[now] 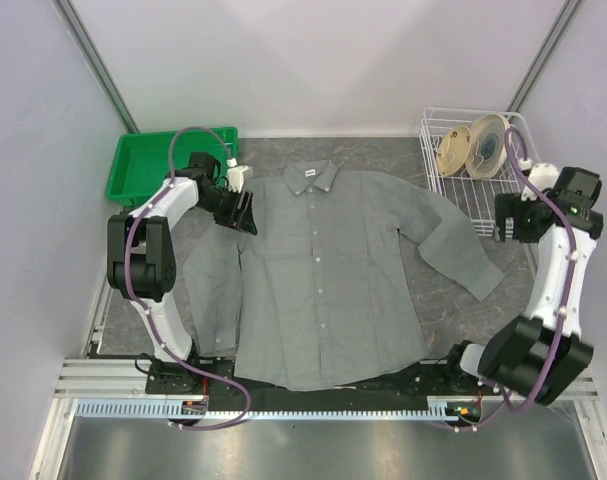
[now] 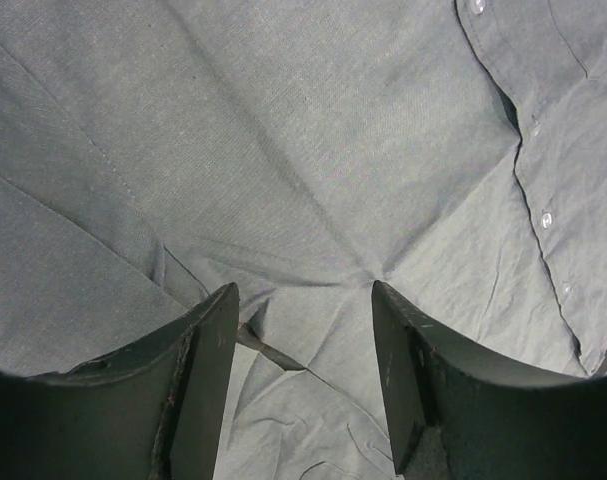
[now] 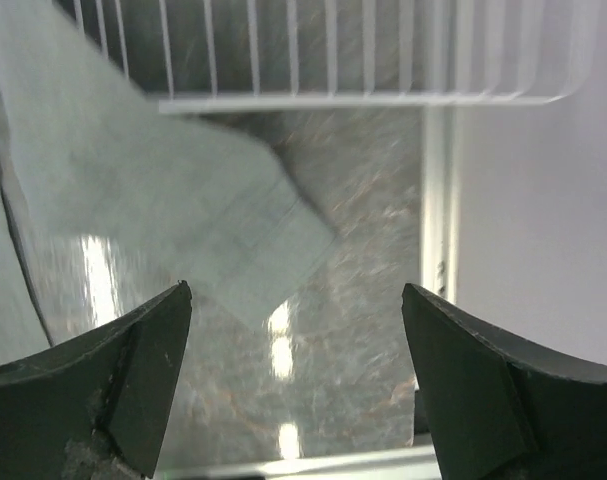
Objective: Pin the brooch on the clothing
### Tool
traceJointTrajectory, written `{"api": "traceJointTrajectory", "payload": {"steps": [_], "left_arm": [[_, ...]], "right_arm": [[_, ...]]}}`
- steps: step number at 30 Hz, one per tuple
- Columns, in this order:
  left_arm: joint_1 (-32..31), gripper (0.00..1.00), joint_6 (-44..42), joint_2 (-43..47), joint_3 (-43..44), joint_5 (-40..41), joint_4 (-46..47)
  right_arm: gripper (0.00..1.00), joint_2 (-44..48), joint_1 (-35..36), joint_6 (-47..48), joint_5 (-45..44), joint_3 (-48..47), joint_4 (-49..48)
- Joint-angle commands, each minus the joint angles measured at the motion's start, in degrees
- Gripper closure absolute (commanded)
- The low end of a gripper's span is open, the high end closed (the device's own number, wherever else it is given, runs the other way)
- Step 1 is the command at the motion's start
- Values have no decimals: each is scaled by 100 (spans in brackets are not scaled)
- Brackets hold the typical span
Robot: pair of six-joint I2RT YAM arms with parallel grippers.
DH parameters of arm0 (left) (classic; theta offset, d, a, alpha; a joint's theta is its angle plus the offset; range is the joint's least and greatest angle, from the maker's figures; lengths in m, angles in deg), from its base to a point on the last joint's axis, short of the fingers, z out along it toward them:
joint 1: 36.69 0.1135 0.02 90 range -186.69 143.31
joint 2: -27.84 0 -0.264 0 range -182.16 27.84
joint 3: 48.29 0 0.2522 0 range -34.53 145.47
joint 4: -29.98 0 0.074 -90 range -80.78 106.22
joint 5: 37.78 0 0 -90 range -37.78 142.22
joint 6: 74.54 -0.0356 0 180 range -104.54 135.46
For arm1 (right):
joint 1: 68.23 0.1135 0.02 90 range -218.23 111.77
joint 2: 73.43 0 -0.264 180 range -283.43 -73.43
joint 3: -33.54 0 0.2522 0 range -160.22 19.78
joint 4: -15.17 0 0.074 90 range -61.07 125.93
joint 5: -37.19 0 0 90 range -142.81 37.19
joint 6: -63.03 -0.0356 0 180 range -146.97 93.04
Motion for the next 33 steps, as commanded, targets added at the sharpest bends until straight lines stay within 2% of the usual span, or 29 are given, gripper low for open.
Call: {"api": "traceJointTrajectory", "payload": {"steps": [1,4,7,8,9,11,14,15,16,17,19,21,25,30,33], "left_arm": [[104,37,-85,255,-20,-397,117],[227,35,-190,579,-82,-669,126],[411,32,-339,852,-91,-976,-40],[656,29,-392,1010,-91,-1056,-155],[762,15,-462,1099,-91,-1170,-278],[1105,14,-1040,1370,-169,-1302,-962],[1448,14,-2427,1844,-519,-1216,-2069],[1484,15,-3206,2003,-687,-928,-2341],[1493,15,-3614,2231,-906,-768,-2544],[1493,15,-3983,2468,-1482,-584,-2781],[1449,14,-4846,3347,-2109,-126,-2854],[1248,12,-5320,4057,-2988,434,-2810],[204,12,-5394,4825,-4034,982,-2556],[-1140,12,-4807,5081,-4555,1588,-1959],[-1512,12,-4594,4783,-4670,1800,-1747]], "right_arm": [[7,-652,-104,1729,1102,31,1239],[9,-652,0,1935,1552,76,1240],[12,-749,273,1794,1562,-3,1178],[12,-740,561,1637,1579,-29,1160],[12,-679,729,1548,1580,-38,1117],[12,-626,1333,1259,1553,-47,941],[12,-670,2091,995,1483,-39,792],[12,-740,2258,863,1422,-4,739],[12,-775,2582,827,1378,93,660],[13,-801,2742,775,1334,154,598],[13,-898,3171,713,1237,303,431],[13,-1038,3366,634,1167,366,291],[13,-1329,3700,607,1123,305,220],[13,-1549,3807,660,1052,208,255],[13,-1601,3816,633,1017,155,281]]}}
